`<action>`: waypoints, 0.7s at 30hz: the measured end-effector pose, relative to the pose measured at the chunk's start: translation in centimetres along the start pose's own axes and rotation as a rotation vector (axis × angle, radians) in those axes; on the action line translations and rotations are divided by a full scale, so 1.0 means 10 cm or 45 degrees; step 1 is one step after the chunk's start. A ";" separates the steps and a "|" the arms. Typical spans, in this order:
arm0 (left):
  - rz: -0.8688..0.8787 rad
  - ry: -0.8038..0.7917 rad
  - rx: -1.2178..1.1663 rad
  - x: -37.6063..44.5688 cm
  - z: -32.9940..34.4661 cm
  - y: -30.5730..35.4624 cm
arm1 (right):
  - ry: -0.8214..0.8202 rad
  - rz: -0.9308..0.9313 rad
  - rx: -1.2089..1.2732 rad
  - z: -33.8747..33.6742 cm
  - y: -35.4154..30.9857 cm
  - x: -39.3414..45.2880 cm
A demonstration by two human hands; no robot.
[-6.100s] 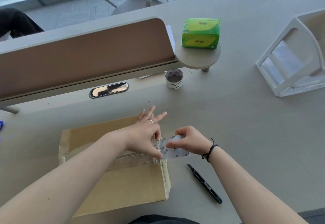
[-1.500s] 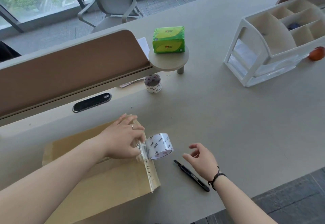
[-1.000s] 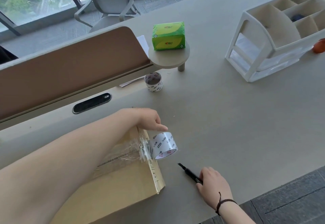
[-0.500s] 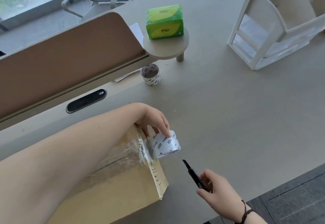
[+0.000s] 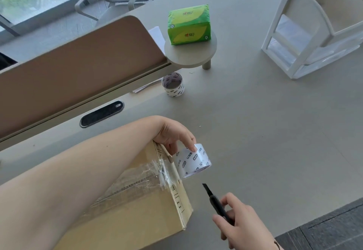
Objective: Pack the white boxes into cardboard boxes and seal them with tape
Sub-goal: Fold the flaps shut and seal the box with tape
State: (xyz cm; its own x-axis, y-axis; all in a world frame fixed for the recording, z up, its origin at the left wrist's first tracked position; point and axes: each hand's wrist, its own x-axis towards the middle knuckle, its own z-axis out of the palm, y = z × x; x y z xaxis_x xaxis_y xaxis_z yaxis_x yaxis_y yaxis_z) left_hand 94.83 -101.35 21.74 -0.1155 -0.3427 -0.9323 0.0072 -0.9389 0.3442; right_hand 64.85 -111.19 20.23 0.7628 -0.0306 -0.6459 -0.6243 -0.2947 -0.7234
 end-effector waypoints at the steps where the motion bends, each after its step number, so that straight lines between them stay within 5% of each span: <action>1: -0.003 -0.006 0.016 0.00 0.00 0.00 | -0.025 0.012 -0.018 -0.01 0.03 -0.03; 16: 0.048 0.019 -0.021 -0.03 0.00 0.00 | 0.069 -0.170 0.120 0.36 -0.58 0.17; 21: 0.060 0.018 -0.025 -0.02 0.01 0.00 | 0.156 -0.234 -0.074 0.42 -0.76 0.24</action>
State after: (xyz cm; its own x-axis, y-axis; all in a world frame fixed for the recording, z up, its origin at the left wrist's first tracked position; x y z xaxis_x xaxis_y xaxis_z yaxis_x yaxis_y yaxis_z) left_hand 94.71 -101.27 22.00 -0.1004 -0.3867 -0.9167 0.0320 -0.9222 0.3855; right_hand 70.71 -105.06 23.14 0.8798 -0.0862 -0.4675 -0.4650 -0.3605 -0.8086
